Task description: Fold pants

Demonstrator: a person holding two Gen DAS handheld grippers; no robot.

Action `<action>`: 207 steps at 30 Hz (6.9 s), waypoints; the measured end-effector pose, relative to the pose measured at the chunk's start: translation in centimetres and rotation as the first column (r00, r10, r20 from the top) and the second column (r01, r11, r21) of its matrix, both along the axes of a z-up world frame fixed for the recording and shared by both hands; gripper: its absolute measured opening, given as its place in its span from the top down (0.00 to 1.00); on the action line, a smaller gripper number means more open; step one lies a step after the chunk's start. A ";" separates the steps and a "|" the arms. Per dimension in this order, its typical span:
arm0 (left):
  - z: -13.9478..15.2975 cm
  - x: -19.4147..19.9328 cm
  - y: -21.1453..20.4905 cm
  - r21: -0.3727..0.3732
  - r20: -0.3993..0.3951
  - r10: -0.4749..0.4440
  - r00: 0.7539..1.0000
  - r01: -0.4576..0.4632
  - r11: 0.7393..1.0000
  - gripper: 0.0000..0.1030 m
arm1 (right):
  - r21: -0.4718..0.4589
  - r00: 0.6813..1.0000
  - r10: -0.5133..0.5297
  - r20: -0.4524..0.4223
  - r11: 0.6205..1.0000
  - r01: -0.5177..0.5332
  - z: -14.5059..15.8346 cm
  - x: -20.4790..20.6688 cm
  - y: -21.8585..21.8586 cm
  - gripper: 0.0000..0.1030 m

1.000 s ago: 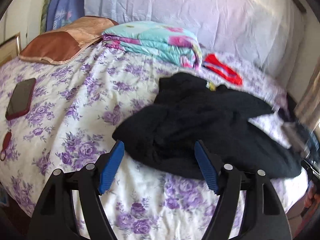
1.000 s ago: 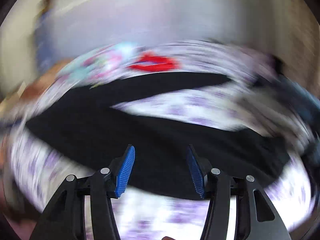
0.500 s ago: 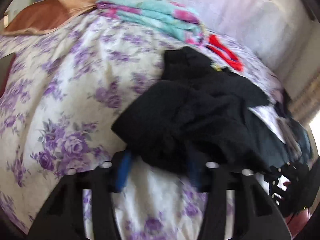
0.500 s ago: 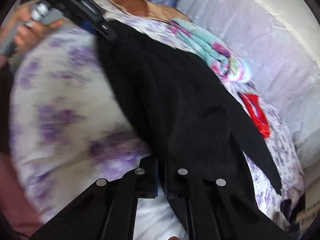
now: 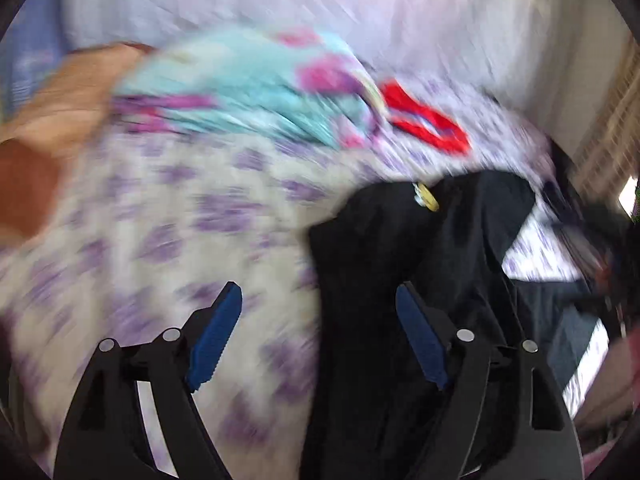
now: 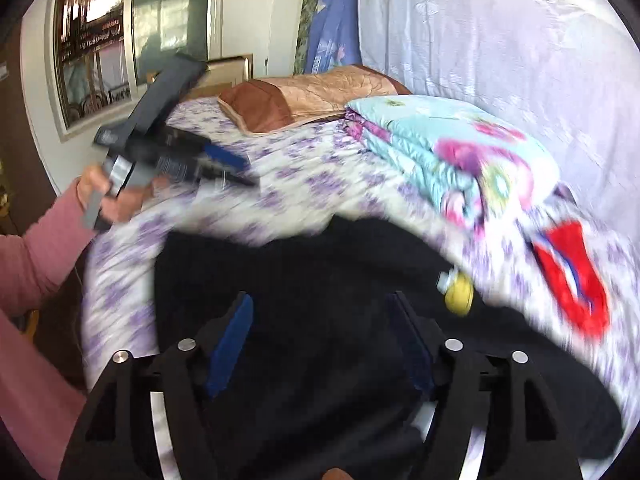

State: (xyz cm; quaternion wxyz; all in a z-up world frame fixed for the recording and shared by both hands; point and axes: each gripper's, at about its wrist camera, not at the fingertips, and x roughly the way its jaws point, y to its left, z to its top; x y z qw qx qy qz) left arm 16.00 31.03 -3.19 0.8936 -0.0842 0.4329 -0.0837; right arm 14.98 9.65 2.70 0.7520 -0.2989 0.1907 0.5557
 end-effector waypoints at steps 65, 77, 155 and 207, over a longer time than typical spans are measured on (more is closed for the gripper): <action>3.0 -16.4 11.0 -0.051 0.125 0.313 0.942 -0.309 0.950 0.19 | -0.165 0.950 0.126 0.287 0.983 -0.080 -14.5 -20.7 13.1 0.85; 4.1 -8.0 0.8 0.051 0.148 0.022 0.989 -0.030 0.998 0.05 | -0.008 0.997 -0.072 0.043 0.997 0.072 -10.7 -12.0 0.8 0.03; 2.0 -6.9 -8.0 0.348 -0.181 -0.707 0.684 0.717 0.604 0.87 | -0.382 0.971 0.123 0.206 0.923 -0.036 -5.2 -3.2 -16.4 0.97; -6.5 -12.9 2.8 -0.073 -0.065 -0.311 0.948 0.306 0.949 0.59 | -0.090 0.911 0.190 0.365 0.982 -0.169 -14.5 -18.9 1.7 0.91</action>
